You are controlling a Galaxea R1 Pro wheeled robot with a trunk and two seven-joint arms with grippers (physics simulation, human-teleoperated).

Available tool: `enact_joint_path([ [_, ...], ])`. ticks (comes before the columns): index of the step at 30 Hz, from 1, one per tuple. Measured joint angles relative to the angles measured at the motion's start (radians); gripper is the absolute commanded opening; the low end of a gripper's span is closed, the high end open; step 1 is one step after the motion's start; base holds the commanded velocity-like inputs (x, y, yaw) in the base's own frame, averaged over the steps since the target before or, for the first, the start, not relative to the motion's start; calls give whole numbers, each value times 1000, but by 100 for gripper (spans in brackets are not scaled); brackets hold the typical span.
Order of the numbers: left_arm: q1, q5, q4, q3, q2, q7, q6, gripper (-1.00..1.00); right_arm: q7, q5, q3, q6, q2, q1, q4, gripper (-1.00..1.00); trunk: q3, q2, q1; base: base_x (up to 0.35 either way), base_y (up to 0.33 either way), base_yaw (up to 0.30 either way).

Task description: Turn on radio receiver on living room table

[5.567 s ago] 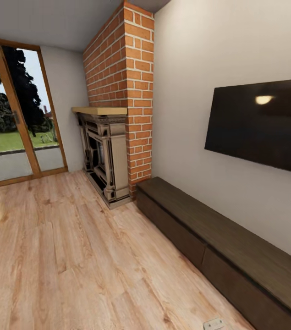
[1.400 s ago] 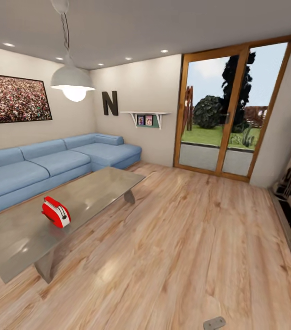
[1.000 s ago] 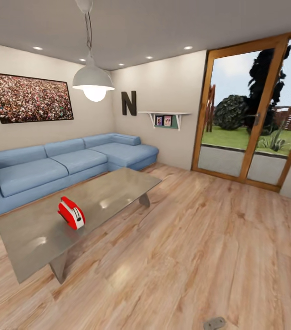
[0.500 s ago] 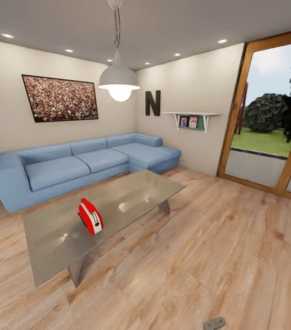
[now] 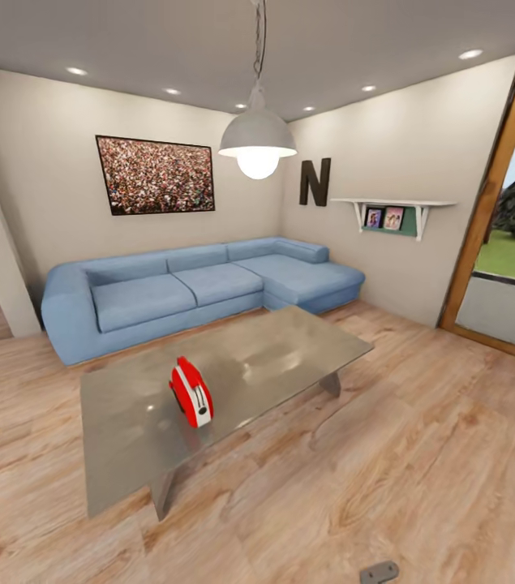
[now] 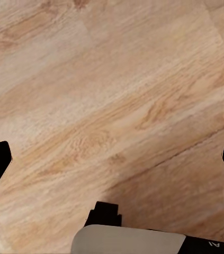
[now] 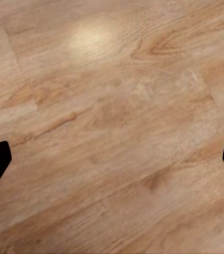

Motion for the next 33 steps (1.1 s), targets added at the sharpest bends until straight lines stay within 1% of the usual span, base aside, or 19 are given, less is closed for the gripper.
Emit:
enact_joint_path([
  [10, 0, 0, 0, 0, 0, 1, 0, 100, 0, 0, 0, 0, 0, 0, 0, 100, 0, 0, 0, 317, 0, 300],
  [17, 0, 0, 0, -1, 0, 0, 0, 100, 0, -2, 3, 0, 1, 0, 1, 100, 0, 0, 0, 74, 0, 300],
  [20, 0, 0, 0, -3, -1, 0, 1, 100, 0, -5, 78, 0, 1, 0, 2, 100, 0, 0, 0, 3, 0, 300],
  [21, 0, 0, 0, -3, -1, 1, 1, 100, 0, -5, 92, 1, 2, 0, 2, 100, 0, 0, 0, 1, 0, 300],
  [23, 0, 0, 0, -3, -1, 1, 2, 100, 0, -4, 107, 1, 2, 0, 0, 100, 0, 0, 0, 1, 0, 300],
  [26, 0, 0, 0, -3, -1, 0, 3, 100, 0, -2, 115, 4, 4, -1, -13, 100, 0, 0, 0, 0, 0, 300],
  [27, 0, 0, 0, -4, -1, 0, 3, 100, -1, -2, 117, 7, 10, -2, -24, 100, 0, 0, 0, 0, 0, 300],
  [30, 0, 1, 0, -4, -1, 0, 3, 100, -2, 1, 119, 18, 31, -3, -82, 100, 0, 0, 0, 0, 0, 300],
  [32, 0, 1, 0, -5, -1, 0, 3, 100, -2, 1, 119, 27, 34, -3, -109, 100, 0, 0, 0, 0, 0, 300],
  [33, 0, 1, 0, -5, -2, 0, 3, 100, -2, 2, 119, 44, 35, -3, -140, 100, 0, 0, 0, 0, 0, 300],
])
